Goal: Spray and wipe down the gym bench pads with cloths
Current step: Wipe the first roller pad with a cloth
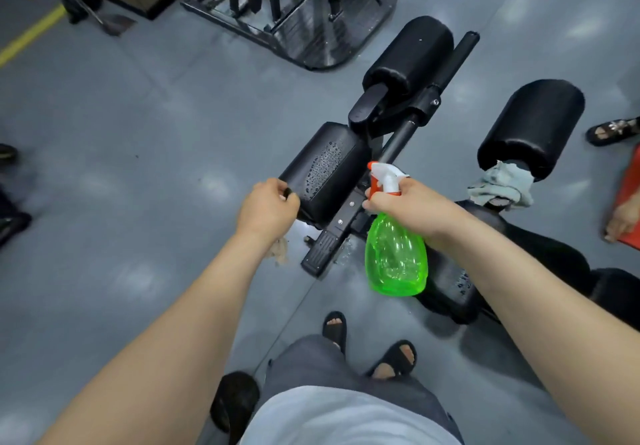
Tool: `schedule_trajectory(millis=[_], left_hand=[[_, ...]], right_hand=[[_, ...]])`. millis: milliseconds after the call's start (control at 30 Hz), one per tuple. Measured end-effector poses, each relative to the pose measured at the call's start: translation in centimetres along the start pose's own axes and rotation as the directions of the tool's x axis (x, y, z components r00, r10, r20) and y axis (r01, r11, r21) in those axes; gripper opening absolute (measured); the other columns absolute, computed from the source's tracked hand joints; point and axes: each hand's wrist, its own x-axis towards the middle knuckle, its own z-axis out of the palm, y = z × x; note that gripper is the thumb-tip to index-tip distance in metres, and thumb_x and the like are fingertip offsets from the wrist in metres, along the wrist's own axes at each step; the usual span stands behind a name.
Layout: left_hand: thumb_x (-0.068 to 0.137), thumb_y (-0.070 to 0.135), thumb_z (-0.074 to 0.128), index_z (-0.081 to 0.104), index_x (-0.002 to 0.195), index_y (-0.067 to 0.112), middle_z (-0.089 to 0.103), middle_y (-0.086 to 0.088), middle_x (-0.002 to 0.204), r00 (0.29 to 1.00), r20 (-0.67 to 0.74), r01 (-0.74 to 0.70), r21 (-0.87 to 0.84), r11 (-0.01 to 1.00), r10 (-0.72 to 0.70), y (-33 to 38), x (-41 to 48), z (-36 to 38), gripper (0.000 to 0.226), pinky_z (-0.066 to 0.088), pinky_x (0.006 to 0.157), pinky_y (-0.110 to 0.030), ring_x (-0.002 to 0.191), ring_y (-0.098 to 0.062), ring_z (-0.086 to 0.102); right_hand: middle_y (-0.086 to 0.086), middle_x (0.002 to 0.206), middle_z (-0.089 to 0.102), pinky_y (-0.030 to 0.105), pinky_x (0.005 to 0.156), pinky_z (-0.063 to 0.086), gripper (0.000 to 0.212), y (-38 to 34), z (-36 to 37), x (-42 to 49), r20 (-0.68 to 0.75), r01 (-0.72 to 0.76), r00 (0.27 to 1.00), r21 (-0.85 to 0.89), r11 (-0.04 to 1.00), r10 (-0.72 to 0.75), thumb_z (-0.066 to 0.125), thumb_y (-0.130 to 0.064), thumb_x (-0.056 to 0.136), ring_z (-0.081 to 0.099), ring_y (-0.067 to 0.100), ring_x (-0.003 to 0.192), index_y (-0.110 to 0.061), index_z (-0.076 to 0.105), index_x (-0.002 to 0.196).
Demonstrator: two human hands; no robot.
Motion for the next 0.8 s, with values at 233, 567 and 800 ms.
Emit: schedule_trajectory(millis=[233,567,800], left_hand=[[0.098,0.049,0.055,0.052,0.143,0.022,0.053,-0.007,0.138,0.997,-0.007,-0.081,0.039,0.996,0.081,-1.7,1.2,1.7,0.052,0.045,0.099,-0.037,0.121,-0.030,0.058],[0.098,0.045,0.059,0.051,0.144,0.021,0.052,-0.002,0.139,0.990,-0.088,-0.127,-0.192,0.973,0.112,-4.2,1.7,3.1,0.052,0.045,0.097,-0.034,0.107,-0.020,0.063],[0.099,0.048,0.056,0.052,0.143,0.023,0.051,-0.001,0.140,0.993,-0.086,-0.101,-0.265,0.959,0.081,-4.8,2.1,3.9,0.051,0.048,0.099,-0.039,0.101,-0.019,0.066]], right_hand=[[-0.017,0.125,0.059,0.025,0.093,0.045,0.069,-1.6,0.9,0.8,-0.046,-0.036,0.998,-0.061,0.997,0.034,0.058,-0.030,0.086,0.059,0.014,0.118,-0.040,0.039,0.152],[0.007,0.086,0.047,0.041,0.066,0.038,0.040,-4.4,2.5,1.0,-0.140,-0.101,0.987,-0.184,0.978,0.076,0.056,-0.025,0.073,0.046,0.024,0.071,-0.014,0.049,0.111],[-0.002,0.104,0.067,0.030,0.073,0.047,0.056,-3.6,3.1,-0.5,-0.102,-0.109,0.991,-0.214,0.971,0.089,0.056,-0.029,0.081,0.059,0.014,0.087,-0.042,0.053,0.136]])
